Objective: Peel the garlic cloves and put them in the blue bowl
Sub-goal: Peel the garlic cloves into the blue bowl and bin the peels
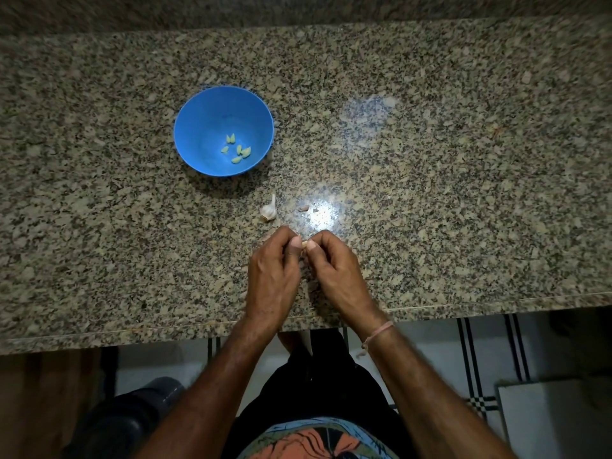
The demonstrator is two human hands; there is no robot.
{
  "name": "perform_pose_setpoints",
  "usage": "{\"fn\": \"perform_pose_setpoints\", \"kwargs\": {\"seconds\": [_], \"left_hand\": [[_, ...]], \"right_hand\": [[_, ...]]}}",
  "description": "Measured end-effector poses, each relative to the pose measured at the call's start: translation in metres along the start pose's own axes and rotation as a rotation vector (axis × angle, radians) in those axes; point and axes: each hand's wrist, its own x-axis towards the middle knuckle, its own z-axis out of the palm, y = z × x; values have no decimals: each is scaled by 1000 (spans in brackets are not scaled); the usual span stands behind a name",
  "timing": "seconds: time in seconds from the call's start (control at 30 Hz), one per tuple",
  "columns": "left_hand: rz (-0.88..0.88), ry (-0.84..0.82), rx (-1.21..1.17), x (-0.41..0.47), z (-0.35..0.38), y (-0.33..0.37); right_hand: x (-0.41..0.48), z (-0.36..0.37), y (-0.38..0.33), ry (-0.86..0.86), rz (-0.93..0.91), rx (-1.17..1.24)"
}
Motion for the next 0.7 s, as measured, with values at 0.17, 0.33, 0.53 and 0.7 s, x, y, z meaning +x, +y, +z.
{"fn": "perform_pose_setpoints", "kwargs": {"seconds": [0.17,0.33,0.53,0.7], "left_hand": [[-121,-46,-86,3,-4,5],[-207,-105,-224,5,-4,10],[-201,-100,-259,5,-1,9],[-155,-63,-212,2,1,7]], "right_hand": [[3,-7,0,18,-54,203],[5,-7,-2,44,-16,369],[5,-7,-2,70,37,463],[4,-8,-3,54,69,532]]}}
